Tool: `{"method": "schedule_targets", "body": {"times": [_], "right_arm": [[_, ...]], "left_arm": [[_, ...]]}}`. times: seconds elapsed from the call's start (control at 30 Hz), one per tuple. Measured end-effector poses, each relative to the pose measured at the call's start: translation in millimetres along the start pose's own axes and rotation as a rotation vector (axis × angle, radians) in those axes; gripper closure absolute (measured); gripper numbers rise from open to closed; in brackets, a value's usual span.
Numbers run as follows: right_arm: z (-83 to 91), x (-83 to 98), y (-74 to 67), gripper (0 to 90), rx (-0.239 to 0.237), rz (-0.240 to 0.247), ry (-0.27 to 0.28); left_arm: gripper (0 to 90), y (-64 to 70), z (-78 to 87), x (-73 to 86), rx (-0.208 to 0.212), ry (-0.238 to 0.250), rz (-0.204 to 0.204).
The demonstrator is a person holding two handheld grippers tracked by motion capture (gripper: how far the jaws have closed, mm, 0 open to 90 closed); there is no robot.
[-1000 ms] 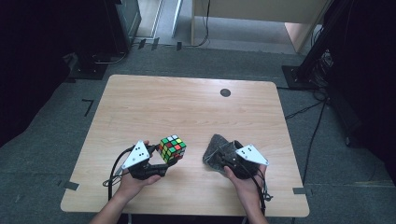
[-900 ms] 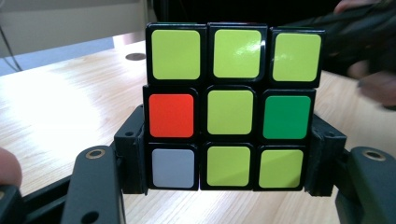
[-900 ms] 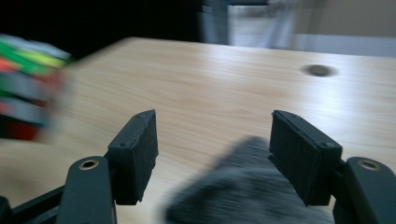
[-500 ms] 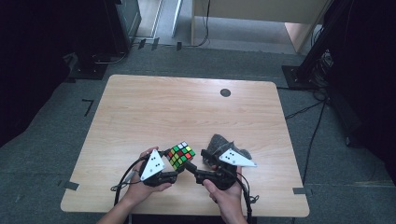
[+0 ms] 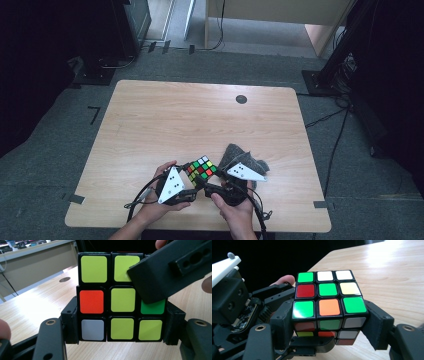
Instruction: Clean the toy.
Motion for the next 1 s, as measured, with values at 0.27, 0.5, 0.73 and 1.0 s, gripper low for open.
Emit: {"method": "schedule_targets", "body": {"times": [0.27, 0.5, 0.73, 1.0], "right_arm": [[1.4, 3.6, -7.2, 33.9, 0.15, 0.091, 0.022], [-1.1, 7.2, -9.7, 33.9, 0.191, 0.11, -0.001], [-2.3, 7.5, -12.0, 33.7, 0.202, 0.117, -0.009], [6.3, -5.8, -7.9, 22.9, 0.066, 0.045, 0.049]], "left_arm": [[28.1, 6.8, -2.6, -4.4, -0.046, -0.022, -0.067], [28.3, 9.6, -3.3, -9.7, -0.052, -0.045, -0.101], [30.6, 7.8, -2.8, -10.4, -0.037, -0.052, -0.072], [34.0, -11.4, 2.6, -7.1, -0.033, -0.054, 0.051]]}}
Point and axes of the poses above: each handheld gripper's, and its own axes: z roughly backward along the jaws, x roughly out of its underside, y roughly to its right, the point moved 2 cm from there along -z, roughly forward along the jaws, and after that the axes turned 10 degrees about -z, right-handed, at the moved point
